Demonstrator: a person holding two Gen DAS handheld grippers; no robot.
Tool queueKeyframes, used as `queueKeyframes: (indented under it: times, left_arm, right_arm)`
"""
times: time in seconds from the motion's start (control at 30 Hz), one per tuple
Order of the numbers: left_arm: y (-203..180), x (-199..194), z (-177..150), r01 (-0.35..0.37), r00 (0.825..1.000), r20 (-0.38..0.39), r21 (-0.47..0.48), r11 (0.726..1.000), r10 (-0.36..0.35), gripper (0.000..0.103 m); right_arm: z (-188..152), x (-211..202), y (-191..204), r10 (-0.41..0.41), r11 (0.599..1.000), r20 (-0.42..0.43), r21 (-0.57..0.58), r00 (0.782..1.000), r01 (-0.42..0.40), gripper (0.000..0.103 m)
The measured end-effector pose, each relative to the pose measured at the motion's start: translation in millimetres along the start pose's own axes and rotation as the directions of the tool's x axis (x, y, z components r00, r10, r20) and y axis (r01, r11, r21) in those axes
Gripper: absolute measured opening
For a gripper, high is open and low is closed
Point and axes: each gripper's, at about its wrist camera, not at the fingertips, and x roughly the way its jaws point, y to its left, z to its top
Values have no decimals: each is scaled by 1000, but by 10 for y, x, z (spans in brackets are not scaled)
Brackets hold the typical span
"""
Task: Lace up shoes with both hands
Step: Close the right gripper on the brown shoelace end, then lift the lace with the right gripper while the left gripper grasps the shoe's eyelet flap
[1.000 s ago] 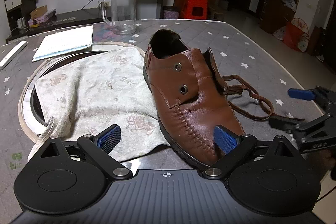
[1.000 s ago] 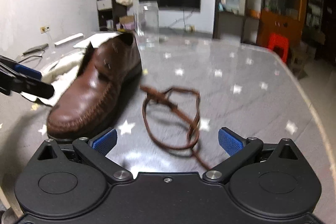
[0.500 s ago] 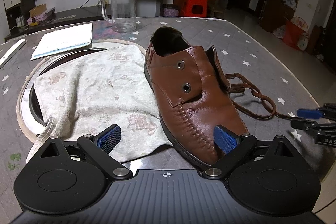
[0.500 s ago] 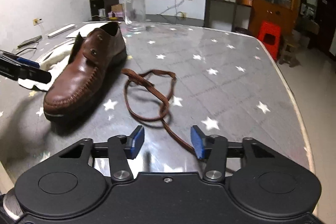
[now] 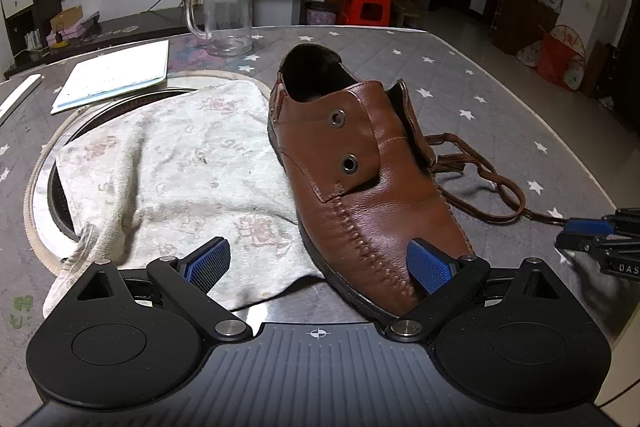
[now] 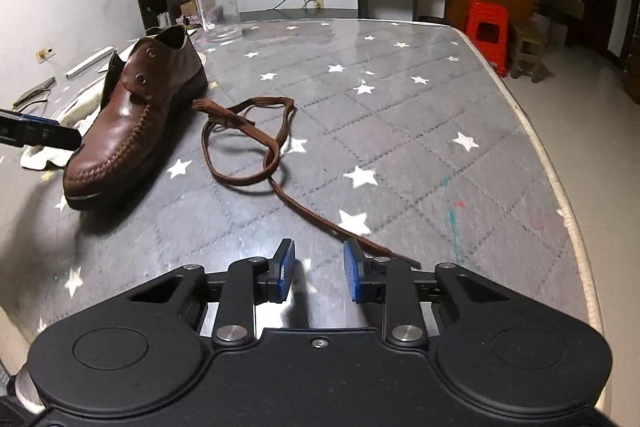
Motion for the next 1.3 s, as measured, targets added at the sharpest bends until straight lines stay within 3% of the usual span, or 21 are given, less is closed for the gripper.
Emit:
queueKeyframes:
  times: [0.23, 0.4, 0.73, 0.83, 0.9, 1.13, 1.3]
  left_arm:
    - [35, -2, 2, -8, 1000, -5, -8, 1000, 8, 96]
    - [53, -11, 9, -12, 1000, -7, -8, 1000, 12, 96]
    - [165, 102, 78, -16, 1000, -12, -24, 1000, 15, 96]
    - [188, 163, 91, -13, 1000, -20, -26, 1000, 12, 96]
    - [202, 203, 99, -12, 1000, -25, -25, 1000, 11, 96]
    - [171, 141, 93, -11, 1000, -28, -30, 999, 11, 96]
    - [164, 170, 140, -14, 1000, -29, -22, 1000, 13, 96]
  right_arm:
    - [264, 28, 175, 43, 996, 61, -78, 997, -38, 29]
    - [532, 159, 406, 71, 979, 103, -197, 992, -50, 29]
    - [830, 540, 791, 114, 922, 74, -379, 991, -78, 29]
    - [875, 638, 814, 107, 919, 62, -386, 992, -75, 25]
    - [887, 695, 801, 86, 921, 56, -385, 995, -58, 8]
    - [939, 820, 547, -39, 946, 77, -318, 996, 62, 6]
    - [924, 656, 468, -6, 949, 87, -313, 996, 33, 10]
